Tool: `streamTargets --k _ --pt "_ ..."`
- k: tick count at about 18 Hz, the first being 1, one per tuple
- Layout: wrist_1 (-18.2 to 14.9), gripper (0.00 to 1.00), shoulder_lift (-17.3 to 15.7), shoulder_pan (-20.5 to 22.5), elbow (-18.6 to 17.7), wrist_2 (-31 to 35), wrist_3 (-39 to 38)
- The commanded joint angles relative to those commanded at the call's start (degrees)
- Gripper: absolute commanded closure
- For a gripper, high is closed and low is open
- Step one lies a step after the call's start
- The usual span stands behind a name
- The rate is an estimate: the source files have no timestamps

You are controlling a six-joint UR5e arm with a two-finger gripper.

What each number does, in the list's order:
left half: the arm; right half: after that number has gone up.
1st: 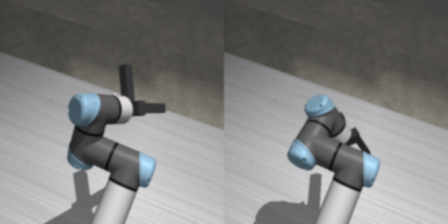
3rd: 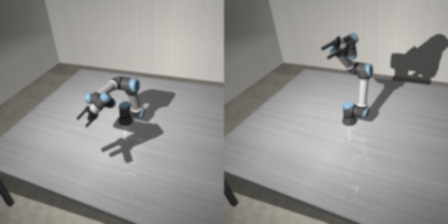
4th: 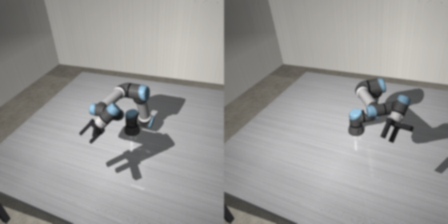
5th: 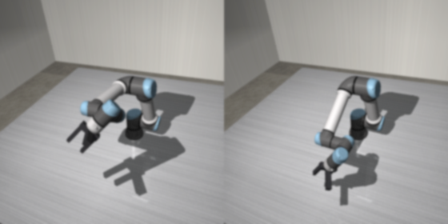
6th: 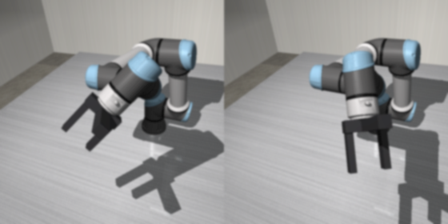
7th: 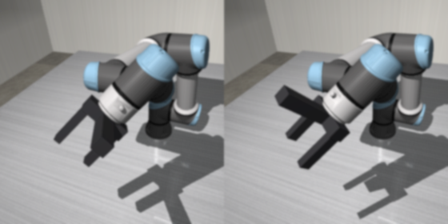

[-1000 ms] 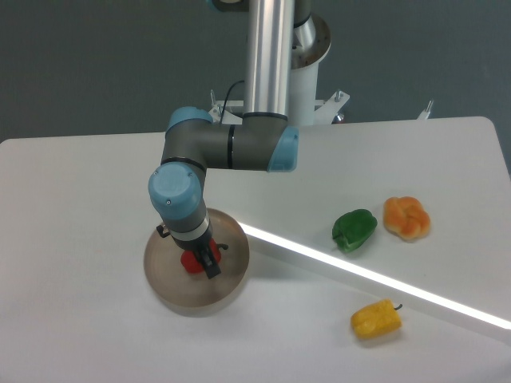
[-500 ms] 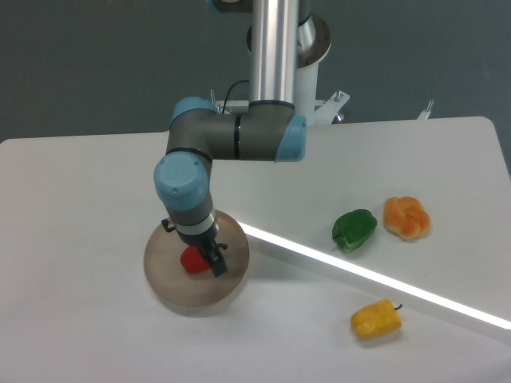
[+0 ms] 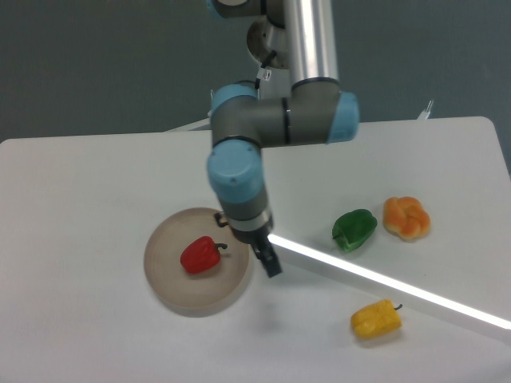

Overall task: Place the red pepper on the plate
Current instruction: 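Open the gripper and raise it away from the pepper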

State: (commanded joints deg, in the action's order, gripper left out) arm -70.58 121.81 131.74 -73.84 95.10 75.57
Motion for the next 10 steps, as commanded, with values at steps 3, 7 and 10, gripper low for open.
streamTargets --k 3,7,10 --pt "0.0 0.0 1.93 1.94 2.99 1.93 3.34" --pt "0.26 0.0 3.78 3.79 5.37 1.85 5.81" --pt "0.44 0.0 4.05 3.97 5.37 1.85 5.81"
